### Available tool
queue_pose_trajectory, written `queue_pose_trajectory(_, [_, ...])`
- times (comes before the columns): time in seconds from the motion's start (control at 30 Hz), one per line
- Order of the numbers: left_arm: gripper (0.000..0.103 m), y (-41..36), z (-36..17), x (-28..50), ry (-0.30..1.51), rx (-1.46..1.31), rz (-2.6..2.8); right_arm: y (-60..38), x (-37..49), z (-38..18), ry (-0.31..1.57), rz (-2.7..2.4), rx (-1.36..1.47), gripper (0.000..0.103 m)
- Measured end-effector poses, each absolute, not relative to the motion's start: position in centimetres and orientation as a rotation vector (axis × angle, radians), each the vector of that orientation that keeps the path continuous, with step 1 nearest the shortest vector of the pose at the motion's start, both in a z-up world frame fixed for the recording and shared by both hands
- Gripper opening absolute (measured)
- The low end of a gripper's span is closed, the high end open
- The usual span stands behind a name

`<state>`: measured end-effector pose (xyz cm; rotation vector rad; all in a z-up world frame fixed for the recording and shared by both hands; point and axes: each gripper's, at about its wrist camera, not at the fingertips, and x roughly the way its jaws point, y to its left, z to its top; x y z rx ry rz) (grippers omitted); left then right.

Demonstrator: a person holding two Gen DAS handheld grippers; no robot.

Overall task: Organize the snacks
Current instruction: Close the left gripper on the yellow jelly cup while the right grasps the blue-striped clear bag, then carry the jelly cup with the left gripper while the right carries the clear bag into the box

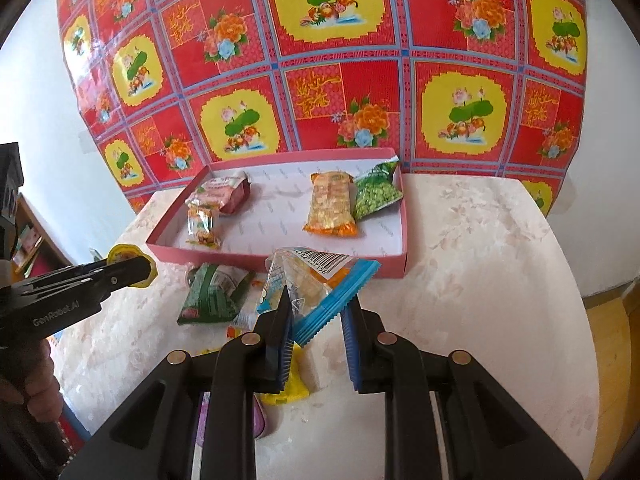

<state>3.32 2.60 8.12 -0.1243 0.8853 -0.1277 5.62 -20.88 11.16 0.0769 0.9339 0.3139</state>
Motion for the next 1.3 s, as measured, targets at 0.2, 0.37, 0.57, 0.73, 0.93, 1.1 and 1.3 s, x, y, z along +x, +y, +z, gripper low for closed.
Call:
queue_pose_trajectory(0.2, [0.025,2.5,9.0,4.9,0.879,-0.122,-0.130,-20.5,7.0,11.5,0.931,0.324,0.075,0.023])
queue_pose_trajectory(0.37, [0.025,2.3,9.5,6.3,0.871,-0.117,-0.122,-20.1,8.2,12.0,0.916,0.331,0.069,0.023])
queue_pose_trajectory(0.57, [0.025,1.9,9.4,8.1,0.874,-0.110,-0.124,-19.9,9.8,12.1,0.908,0.334,0.075,0.023])
queue_pose_trajectory(0.73, [0.025,1.8,8.8,9.5,0.892,-0.119,-0.122,-19.7,11.0,11.7,0.918,0.342,0.068,0.023])
queue_pose_trajectory(0.93, [0.025,2.0,7.2,10.7,0.924,-0.133,-0.111,-19.6,12.3,10.2,0.947,0.341,0.076,0.023])
queue_pose_trajectory(1.1, [0.025,2.3,6.1,11.2,0.944,-0.141,-0.104,-19.7,13.0,9.1,0.969,0.337,0.091,0.023])
queue_pose_trajectory(1.3, [0.025,2.5,5.0,11.8,0.967,-0.146,-0.097,-19.7,13.5,8.0,0.995,0.338,0.100,0.023])
